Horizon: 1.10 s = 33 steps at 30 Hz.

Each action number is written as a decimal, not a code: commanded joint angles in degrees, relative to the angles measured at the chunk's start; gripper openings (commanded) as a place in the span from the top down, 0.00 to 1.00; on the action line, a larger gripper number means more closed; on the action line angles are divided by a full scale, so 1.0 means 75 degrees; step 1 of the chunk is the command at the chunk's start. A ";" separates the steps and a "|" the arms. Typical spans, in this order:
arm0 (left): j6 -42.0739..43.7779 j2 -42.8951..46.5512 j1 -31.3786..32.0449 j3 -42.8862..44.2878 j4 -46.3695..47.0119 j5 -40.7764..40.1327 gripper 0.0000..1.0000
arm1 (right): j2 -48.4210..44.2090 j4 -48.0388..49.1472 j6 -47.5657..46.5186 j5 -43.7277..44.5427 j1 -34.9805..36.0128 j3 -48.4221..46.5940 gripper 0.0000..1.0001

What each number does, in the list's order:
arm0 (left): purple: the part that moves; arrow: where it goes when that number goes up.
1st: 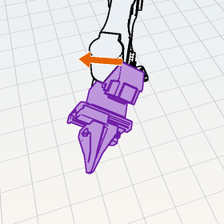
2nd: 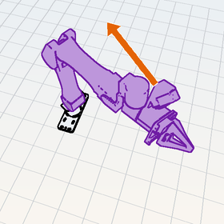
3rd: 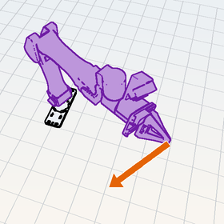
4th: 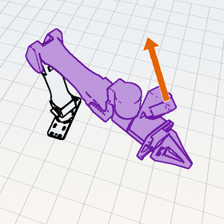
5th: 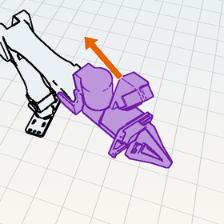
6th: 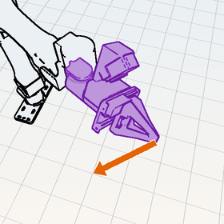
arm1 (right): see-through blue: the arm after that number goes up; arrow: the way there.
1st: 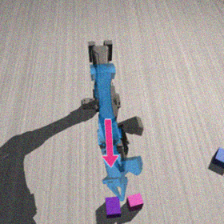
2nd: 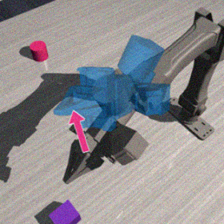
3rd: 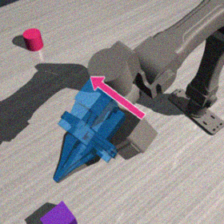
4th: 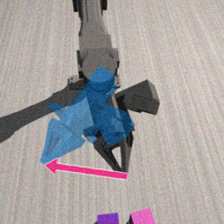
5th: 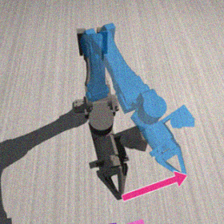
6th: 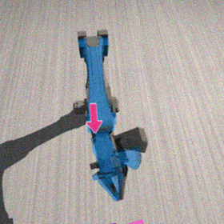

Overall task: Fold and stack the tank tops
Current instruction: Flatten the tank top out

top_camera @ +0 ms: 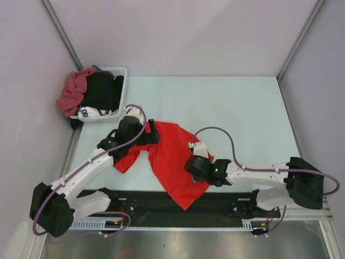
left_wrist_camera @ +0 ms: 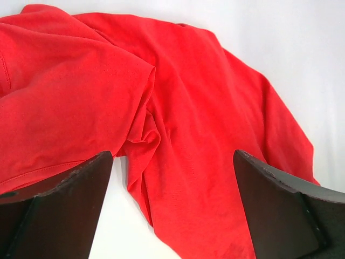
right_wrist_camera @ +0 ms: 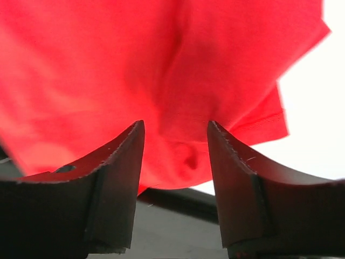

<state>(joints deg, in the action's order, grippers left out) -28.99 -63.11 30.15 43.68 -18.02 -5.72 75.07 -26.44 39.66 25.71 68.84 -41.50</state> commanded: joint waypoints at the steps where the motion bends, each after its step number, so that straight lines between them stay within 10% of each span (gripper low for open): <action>1: -0.0013 0.0516 0.0058 -0.0210 0.0305 0.0141 0.00 | 0.0326 -0.0389 0.0278 0.0778 -0.0002 -0.0303 0.47; 6: -0.0025 0.0984 0.0070 -0.0515 0.0282 0.0223 0.00 | 0.0584 -0.0448 0.0127 0.0896 -0.0248 -0.0409 0.59; 9: -0.0002 0.1055 0.0070 -0.0597 0.0258 0.0211 0.00 | 0.0492 -0.0634 0.0033 0.0848 -0.0646 -0.0467 1.00; 14: 0.0186 0.0671 0.0105 -0.0504 0.0259 0.0188 0.00 | -0.1193 -0.1092 -0.0458 0.0827 -0.1734 -0.0491 1.00; 20: 0.0374 -0.0337 0.0210 0.0070 -0.0011 -0.0245 0.00 | -0.3011 -0.0882 -0.1724 -0.1465 -0.5284 -0.0374 1.00; 33: 0.0362 -0.1112 0.0738 0.0234 0.0106 -0.0842 0.00 | -0.2123 0.0513 -0.1866 -0.3885 -0.7819 -0.0760 1.00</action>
<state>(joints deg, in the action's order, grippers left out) -27.81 -70.22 35.40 42.33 -18.13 -8.86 58.41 -27.14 27.22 1.56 11.00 -43.66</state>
